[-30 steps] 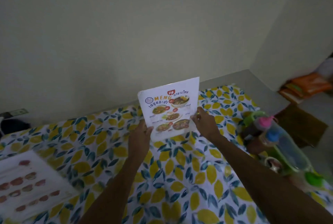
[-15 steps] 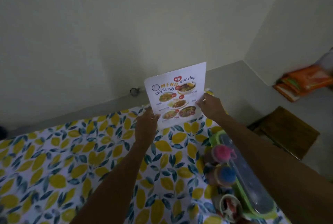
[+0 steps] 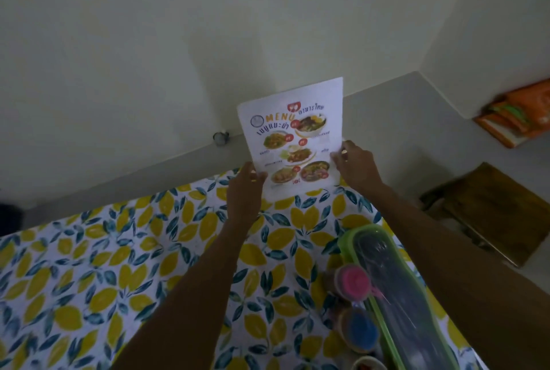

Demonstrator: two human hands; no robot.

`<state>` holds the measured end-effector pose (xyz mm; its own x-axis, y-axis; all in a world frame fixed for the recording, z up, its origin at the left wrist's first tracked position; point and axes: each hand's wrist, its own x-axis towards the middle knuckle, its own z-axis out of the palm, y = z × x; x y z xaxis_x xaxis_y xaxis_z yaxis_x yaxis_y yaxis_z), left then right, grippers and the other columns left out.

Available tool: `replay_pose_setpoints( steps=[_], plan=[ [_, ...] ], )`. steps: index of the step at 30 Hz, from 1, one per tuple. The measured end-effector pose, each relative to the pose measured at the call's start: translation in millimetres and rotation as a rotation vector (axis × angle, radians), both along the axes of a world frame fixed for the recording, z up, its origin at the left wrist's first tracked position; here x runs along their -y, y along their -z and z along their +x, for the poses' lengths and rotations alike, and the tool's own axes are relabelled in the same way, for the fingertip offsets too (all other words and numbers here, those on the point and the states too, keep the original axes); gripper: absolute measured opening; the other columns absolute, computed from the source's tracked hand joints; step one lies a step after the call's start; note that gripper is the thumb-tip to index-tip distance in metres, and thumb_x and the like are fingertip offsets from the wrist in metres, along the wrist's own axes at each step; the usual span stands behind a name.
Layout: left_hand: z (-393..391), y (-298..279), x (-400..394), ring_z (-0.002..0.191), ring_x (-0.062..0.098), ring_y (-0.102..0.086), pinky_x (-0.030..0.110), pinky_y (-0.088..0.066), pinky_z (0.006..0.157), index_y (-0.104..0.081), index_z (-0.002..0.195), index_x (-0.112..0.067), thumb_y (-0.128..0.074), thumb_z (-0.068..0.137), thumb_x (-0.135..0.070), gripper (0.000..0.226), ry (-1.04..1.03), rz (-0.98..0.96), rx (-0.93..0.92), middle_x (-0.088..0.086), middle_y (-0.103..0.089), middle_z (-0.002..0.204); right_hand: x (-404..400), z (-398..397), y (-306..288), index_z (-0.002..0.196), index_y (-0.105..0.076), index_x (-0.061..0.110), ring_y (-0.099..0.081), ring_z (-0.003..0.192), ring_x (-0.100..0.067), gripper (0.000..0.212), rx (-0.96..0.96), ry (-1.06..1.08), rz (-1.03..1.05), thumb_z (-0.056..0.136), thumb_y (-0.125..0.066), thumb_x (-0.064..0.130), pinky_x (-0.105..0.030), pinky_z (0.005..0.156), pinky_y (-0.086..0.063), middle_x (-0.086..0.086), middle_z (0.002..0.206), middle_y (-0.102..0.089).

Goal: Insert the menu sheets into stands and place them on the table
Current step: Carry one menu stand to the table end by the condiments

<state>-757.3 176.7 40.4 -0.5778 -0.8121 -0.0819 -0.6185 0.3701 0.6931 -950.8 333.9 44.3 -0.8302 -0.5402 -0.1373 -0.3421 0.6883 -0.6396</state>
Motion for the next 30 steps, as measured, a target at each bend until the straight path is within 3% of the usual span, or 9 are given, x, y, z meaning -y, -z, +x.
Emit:
replay_pose_setpoints(
  steps=[4,8,14,17,21,25,30],
  plan=[
    [3,6,-1,0.082,0.023,-0.069,0.044,-0.059,0.068,-0.057,0.096,-0.009,-0.06,0.094,-0.033,0.024,0.009,-0.005,-0.021,0.01,-0.074,0.101,-7,5,10,0.109,-0.054,0.006,-0.067,0.083,-0.042,0.035,-0.065,-0.01,-0.027,0.096,-0.051,0.039,-0.05,0.072,-0.056,-0.02,0.094,-0.072],
    [2,3,-4,0.082,0.022,-0.068,0.045,-0.058,0.068,-0.057,0.098,-0.011,-0.059,0.095,-0.031,0.02,0.004,0.011,-0.015,0.009,-0.073,0.102,-10,5,16,0.108,-0.052,0.009,-0.066,0.085,-0.043,0.038,-0.054,-0.001,-0.032,0.095,-0.049,0.045,-0.051,0.073,-0.056,-0.021,0.097,-0.071],
    [1,1,-4,0.086,0.033,-0.069,0.037,-0.052,0.063,-0.051,0.108,-0.003,-0.059,0.097,-0.027,0.027,0.064,-0.022,0.052,0.016,-0.071,0.099,-3,13,10,0.11,-0.053,0.001,-0.061,0.101,-0.046,0.037,0.062,0.026,0.009,0.097,-0.048,0.036,-0.054,0.092,-0.048,-0.024,0.108,-0.067],
    [4,-5,-3,0.093,0.033,-0.068,0.031,-0.043,0.066,-0.05,0.113,-0.002,-0.062,0.094,-0.022,0.03,0.08,0.008,0.06,0.017,-0.071,0.106,-5,19,4,0.117,-0.051,-0.003,-0.059,0.107,-0.046,0.038,0.091,0.008,0.059,0.098,-0.047,0.03,-0.053,0.096,-0.046,-0.027,0.115,-0.062],
    [17,-10,-3,0.103,0.03,-0.066,0.034,-0.048,0.075,-0.049,0.121,-0.006,-0.065,0.092,-0.028,0.04,0.108,0.027,0.069,0.014,-0.067,0.119,-17,33,-3,0.131,-0.043,-0.002,-0.055,0.114,-0.047,0.052,0.098,0.08,0.065,0.095,-0.055,0.034,-0.051,0.094,-0.048,-0.03,0.122,-0.059],
    [41,-17,-4,0.112,0.029,-0.061,0.037,-0.049,0.083,-0.047,0.129,-0.009,-0.061,0.094,-0.039,0.048,0.165,-0.078,0.14,0.011,-0.062,0.127,-30,55,-18,0.128,-0.044,0.003,-0.057,0.112,-0.044,0.048,0.033,0.014,0.152,0.095,-0.054,0.036,-0.048,0.088,-0.049,-0.026,0.121,-0.06],
    [88,-33,-8,0.117,0.033,-0.056,0.049,-0.044,0.097,-0.049,0.134,-0.012,-0.042,0.095,-0.06,0.062,0.315,-0.363,0.362,0.011,-0.058,0.13,-32,105,-47,0.138,-0.038,0.008,-0.051,0.118,-0.042,0.053,-0.168,-0.172,0.34,0.096,-0.048,0.04,-0.05,0.09,-0.048,-0.021,0.128,-0.054]
  ],
)
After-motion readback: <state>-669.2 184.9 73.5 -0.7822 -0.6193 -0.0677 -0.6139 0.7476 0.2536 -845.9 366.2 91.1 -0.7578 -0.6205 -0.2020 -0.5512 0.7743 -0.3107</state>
